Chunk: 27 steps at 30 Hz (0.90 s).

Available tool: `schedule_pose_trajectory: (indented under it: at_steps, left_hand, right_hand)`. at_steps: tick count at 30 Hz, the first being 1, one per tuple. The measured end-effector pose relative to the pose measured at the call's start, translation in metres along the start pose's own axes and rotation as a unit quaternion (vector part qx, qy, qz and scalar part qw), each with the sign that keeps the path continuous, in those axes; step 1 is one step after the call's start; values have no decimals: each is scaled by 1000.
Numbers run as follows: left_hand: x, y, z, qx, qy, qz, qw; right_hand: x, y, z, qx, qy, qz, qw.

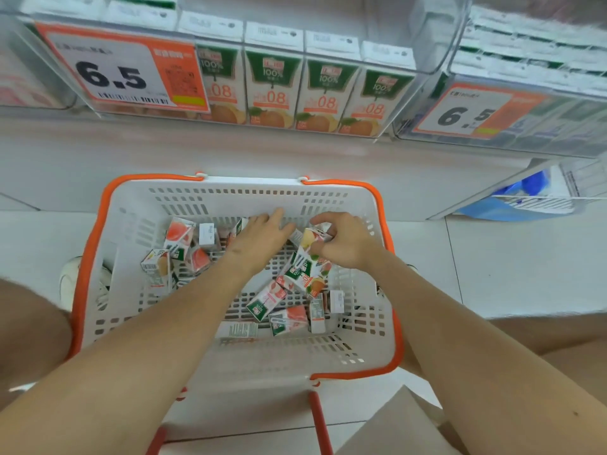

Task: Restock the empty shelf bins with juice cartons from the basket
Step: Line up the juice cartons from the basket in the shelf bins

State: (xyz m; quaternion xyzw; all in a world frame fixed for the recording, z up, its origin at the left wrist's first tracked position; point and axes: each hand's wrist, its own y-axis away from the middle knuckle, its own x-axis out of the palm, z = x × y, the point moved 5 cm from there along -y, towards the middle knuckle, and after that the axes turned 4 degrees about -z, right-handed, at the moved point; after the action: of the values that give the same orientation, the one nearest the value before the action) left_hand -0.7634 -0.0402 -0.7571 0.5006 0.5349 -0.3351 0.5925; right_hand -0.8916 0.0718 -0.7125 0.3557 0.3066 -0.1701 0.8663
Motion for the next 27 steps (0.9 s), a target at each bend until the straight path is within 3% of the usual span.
schedule_pose_trajectory:
  at_steps: [4, 9, 14, 18, 21, 23, 27]
  left_hand:
    - [-2, 18, 16, -35, 132, -37, 990]
    - [-44, 36, 38, -90, 369, -7, 925]
    - [-119, 59, 43, -48, 365, 37, 929]
    - [-182, 85, 49, -34, 368, 58, 927]
    - [-221, 109, 50, -20, 398, 59, 915]
    - [-248, 123, 50, -11, 399, 37, 916]
    - [-304, 137, 58, -12, 402, -68, 913]
  right_hand:
    - [-10, 13, 15, 27, -139, 17, 990]
    - [-29, 37, 40, 39, -263, 8, 964]
    - [-34, 79, 91, 10, -331, 59, 942]
    - [-37, 114, 135, -78, -302, 49, 949]
    - [-56, 132, 162, -176, -185, -33, 966]
    - [-77, 145, 183, -231, -119, -97, 961]
    - [-114, 168, 218, -287, -95, -143, 942]
